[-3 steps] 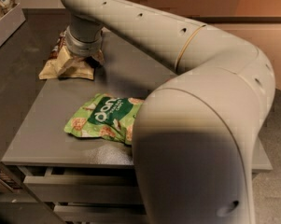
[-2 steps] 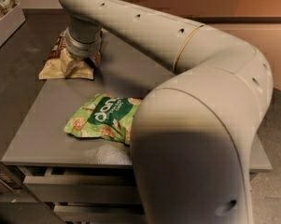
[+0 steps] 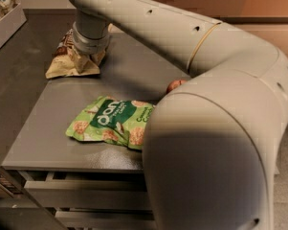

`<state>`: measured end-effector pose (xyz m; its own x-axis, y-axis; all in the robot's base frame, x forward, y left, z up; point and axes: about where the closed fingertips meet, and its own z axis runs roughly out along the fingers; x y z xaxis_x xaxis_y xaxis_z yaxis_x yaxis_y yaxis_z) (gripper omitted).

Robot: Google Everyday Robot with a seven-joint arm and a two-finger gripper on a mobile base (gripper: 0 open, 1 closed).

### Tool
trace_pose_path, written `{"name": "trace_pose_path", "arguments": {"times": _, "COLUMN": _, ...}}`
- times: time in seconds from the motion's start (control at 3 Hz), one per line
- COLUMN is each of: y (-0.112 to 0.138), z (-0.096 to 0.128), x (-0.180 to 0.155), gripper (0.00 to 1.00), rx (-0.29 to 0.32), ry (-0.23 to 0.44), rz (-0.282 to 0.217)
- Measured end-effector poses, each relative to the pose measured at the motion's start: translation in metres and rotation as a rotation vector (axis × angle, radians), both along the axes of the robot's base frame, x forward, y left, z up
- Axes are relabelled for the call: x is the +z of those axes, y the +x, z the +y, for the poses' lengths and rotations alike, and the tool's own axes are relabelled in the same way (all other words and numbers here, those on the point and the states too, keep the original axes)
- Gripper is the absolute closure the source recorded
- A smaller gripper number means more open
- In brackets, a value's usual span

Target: Move brown chip bag near green rice chip bag

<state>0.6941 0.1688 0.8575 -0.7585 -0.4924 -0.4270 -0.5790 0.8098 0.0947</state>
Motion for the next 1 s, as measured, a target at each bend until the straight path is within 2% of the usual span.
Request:
{"name": "trace_pose_path", "arguments": {"times": 0.33, "y": 0.001, "z": -0.013, "x": 0.027, "gripper": 1.00, "rx": 0.032, "ry": 0.013, "rz": -0.047}}
{"name": "trace_pose_path", "arguments": {"times": 0.67, "y": 0.001, "z": -0.022, "x": 0.049, "gripper": 1.00, "rx": 0.121, "ry": 0.073, "rz": -0.065}}
{"name": "trace_pose_path", "arguments": {"times": 1.0, "y": -0.006, "z": -0.034, "x": 0.065, "gripper": 1.00, "rx": 0.262, "ry": 0.177, "rz": -0.044}}
